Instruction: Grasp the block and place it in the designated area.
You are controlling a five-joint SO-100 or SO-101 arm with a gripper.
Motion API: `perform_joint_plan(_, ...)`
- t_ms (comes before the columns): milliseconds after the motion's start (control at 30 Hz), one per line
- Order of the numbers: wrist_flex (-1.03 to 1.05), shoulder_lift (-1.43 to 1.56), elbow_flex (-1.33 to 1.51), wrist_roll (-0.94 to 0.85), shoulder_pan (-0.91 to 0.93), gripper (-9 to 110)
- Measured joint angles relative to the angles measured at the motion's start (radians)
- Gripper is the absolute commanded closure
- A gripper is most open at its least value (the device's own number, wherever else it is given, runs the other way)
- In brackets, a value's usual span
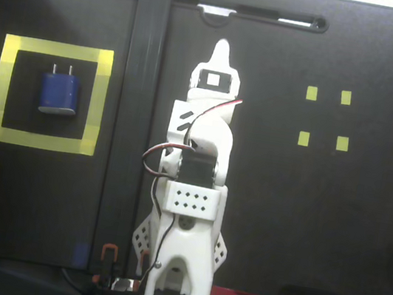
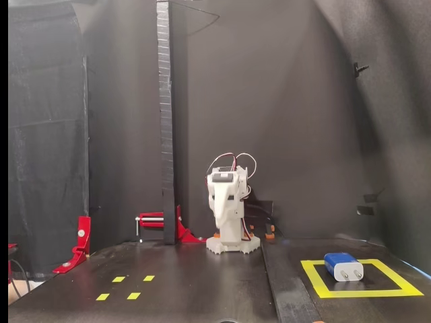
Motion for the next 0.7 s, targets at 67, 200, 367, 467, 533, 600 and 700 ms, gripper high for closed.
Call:
perform_joint_plan(67, 0.034, 0.0, 0.0, 0.0, 0.0, 101)
perform_joint_plan(200, 0.12, 0.0, 0.0, 0.0, -0.028, 101)
perform_joint_plan(367, 0.204, 0.0, 0.0, -0.003, -0.048, 101)
perform_joint_plan(467, 0.233, 0.0, 0.0, -0.008, -0.048, 101)
perform_joint_plan(533, 0.256, 0.0, 0.0, -0.009, -0.048, 101)
perform_joint_plan(600, 0.276, 0.0, 0.0, -0.015, -0.048, 101)
perform_joint_plan(700, 0.287, 0.0, 0.0, -0.017, -0.048, 101)
